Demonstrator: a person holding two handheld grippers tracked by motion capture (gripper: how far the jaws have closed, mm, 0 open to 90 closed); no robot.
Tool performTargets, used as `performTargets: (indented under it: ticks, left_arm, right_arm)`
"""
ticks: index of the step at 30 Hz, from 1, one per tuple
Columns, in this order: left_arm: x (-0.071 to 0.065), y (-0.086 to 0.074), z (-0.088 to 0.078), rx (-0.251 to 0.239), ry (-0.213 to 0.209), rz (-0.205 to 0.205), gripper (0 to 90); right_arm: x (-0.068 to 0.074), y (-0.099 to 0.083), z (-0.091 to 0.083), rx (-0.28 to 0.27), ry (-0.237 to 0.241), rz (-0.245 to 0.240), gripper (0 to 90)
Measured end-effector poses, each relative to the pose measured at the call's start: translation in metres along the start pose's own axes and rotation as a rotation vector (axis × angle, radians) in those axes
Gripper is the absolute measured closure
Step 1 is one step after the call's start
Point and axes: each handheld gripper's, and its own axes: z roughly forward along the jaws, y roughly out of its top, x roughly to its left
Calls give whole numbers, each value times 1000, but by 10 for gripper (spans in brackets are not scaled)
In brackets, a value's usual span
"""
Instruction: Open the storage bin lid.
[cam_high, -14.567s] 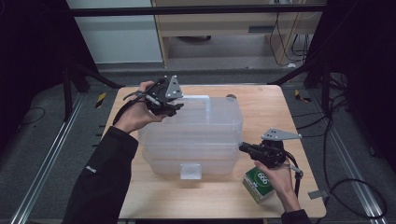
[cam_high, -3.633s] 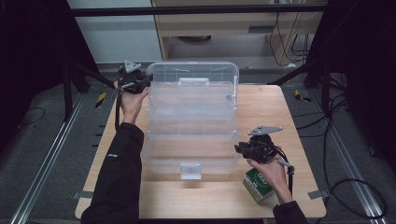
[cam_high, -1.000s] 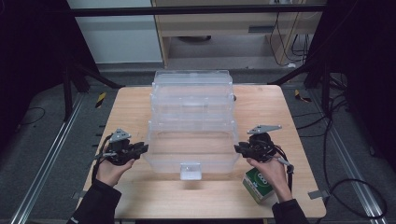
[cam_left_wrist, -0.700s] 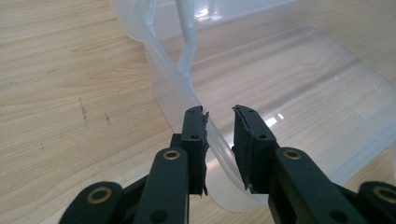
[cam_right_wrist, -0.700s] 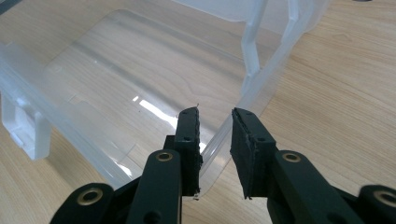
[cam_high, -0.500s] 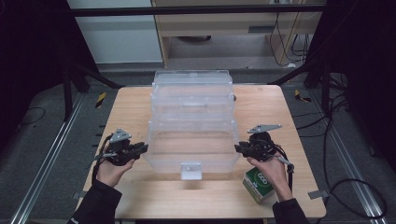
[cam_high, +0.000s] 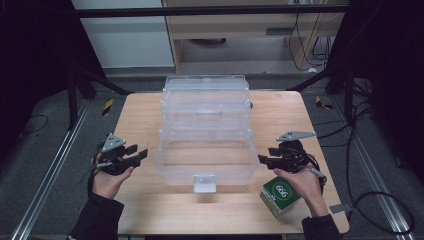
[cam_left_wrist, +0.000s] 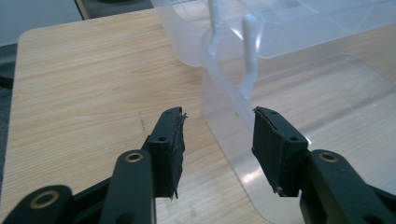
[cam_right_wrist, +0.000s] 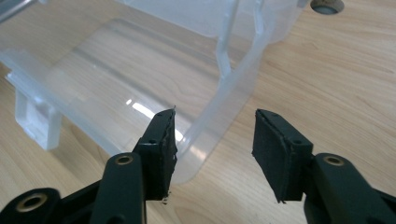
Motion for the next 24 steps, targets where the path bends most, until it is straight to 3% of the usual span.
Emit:
performTargets:
  ticks: [8,24]
  left_arm:
    - [17,-7,3,-8,49,-23,459]
    - [37,-17,7,6,90,-64,407]
  right_arm:
    - [-2,0,-15,74,-9,-17,377]
    - [3,-5,-42,199,-39,-55,221]
